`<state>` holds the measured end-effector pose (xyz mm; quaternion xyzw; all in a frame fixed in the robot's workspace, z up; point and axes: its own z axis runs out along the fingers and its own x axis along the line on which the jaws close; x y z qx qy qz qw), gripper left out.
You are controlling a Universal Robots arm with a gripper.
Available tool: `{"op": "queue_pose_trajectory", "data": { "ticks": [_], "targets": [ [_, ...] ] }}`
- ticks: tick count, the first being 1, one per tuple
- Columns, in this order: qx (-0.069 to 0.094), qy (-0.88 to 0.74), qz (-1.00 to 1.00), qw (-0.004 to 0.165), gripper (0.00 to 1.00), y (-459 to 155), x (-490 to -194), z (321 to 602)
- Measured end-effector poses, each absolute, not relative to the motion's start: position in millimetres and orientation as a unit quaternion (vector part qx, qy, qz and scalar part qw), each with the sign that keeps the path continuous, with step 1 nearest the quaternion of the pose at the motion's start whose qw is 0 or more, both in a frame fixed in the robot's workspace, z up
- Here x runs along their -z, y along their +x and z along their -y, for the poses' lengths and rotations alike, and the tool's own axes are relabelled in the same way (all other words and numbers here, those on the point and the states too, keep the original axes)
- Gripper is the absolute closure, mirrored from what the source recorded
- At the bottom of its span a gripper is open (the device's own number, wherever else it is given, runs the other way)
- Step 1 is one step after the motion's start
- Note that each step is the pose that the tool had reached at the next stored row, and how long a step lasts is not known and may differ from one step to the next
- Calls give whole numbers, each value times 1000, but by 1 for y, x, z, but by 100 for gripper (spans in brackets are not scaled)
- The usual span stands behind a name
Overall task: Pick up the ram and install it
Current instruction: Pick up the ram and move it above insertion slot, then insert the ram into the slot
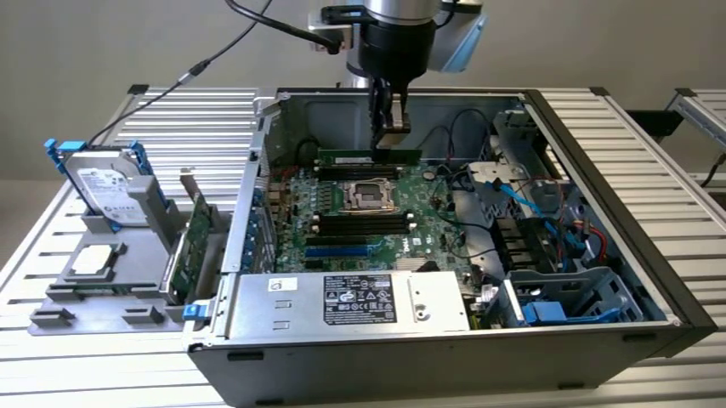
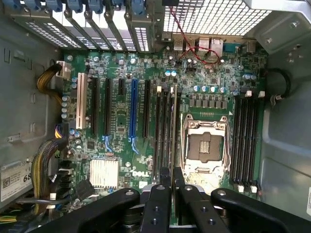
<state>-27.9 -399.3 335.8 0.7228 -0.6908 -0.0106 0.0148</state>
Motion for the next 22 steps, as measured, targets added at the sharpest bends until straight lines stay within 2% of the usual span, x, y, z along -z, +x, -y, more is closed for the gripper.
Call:
{"op": "queue_pose_trajectory", "data": {
  "ticks": [9,22],
  "targets": [
    [9,725,689,17,86,-26,-320,399],
    [9,725,689,17,86,-26,-320,399]
  ]
}}
